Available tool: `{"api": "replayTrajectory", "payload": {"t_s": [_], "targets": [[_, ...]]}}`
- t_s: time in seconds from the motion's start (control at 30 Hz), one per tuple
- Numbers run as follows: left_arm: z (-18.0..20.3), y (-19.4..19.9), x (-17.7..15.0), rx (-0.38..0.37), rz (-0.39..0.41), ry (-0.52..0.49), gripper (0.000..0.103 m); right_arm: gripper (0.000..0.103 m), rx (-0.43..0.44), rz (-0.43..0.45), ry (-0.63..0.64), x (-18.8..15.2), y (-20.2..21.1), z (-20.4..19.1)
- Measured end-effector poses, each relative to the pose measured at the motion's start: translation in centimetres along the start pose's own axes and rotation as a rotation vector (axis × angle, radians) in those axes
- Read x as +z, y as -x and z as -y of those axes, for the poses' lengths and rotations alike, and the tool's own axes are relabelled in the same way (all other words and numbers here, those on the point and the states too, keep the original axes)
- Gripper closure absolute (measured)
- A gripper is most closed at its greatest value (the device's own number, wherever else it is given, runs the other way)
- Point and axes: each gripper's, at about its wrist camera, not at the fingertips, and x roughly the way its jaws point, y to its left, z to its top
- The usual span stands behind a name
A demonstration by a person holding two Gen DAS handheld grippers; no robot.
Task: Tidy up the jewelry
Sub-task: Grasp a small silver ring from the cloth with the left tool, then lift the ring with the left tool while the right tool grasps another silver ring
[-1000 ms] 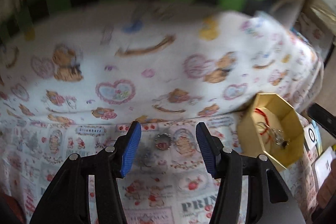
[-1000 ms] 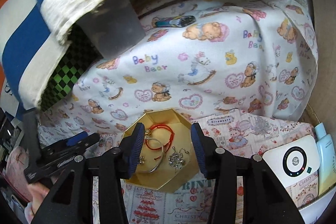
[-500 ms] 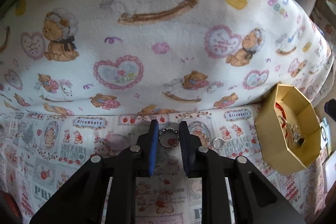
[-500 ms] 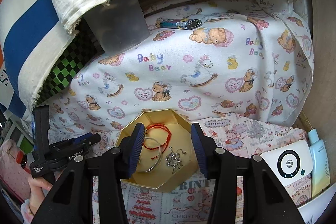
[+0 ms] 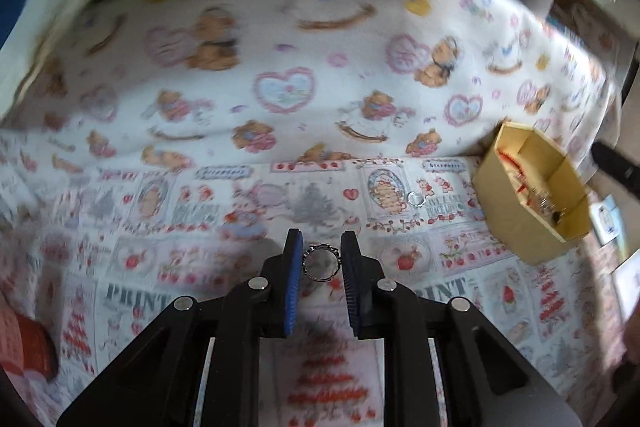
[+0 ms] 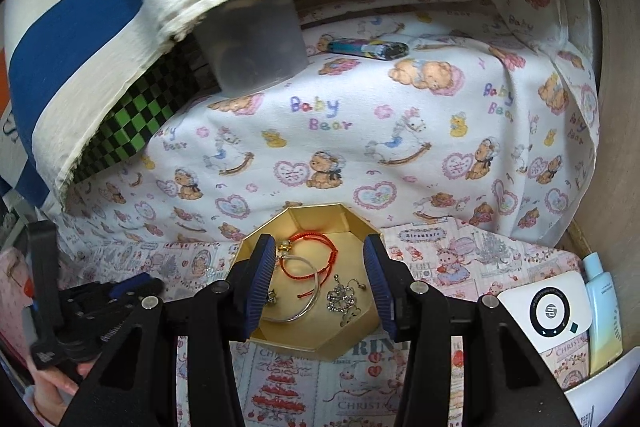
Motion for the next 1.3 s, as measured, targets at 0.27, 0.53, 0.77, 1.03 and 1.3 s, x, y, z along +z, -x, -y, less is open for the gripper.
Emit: {"api": "replayTrajectory", "payload": {"t_s": [0.27,0.53,0.77,1.03,1.3], "targets": [[-2.0,5.4,-0.2,-0.042,0.142,0.045,0.085,0.055,0.047,0.001,0.067,-0.6,0.7,-2.5],[-3.9,6.9,1.9,-0.031,0.209,0.081,0.085,0.055,0.04,-0.029,0.155,0.3,0.9,-6.9],[-5.7,4.2,1.6,0.033,0.161,0.131,0.085,0.059,0.118,-0.247,0.215,0.5,-4.1,-12.1],[-7.3,3.2,1.5,0.06,0.137,0.173,0.085,0.07,-0.013,-0.342,0.309,-1.0,-10.0,-14.5],[-6.6,3.2,1.6,0.09,0.126,0.141,0.085,0.078,-0.055,-0.411,0.32,-1.6,-12.9,-14.5]]}}
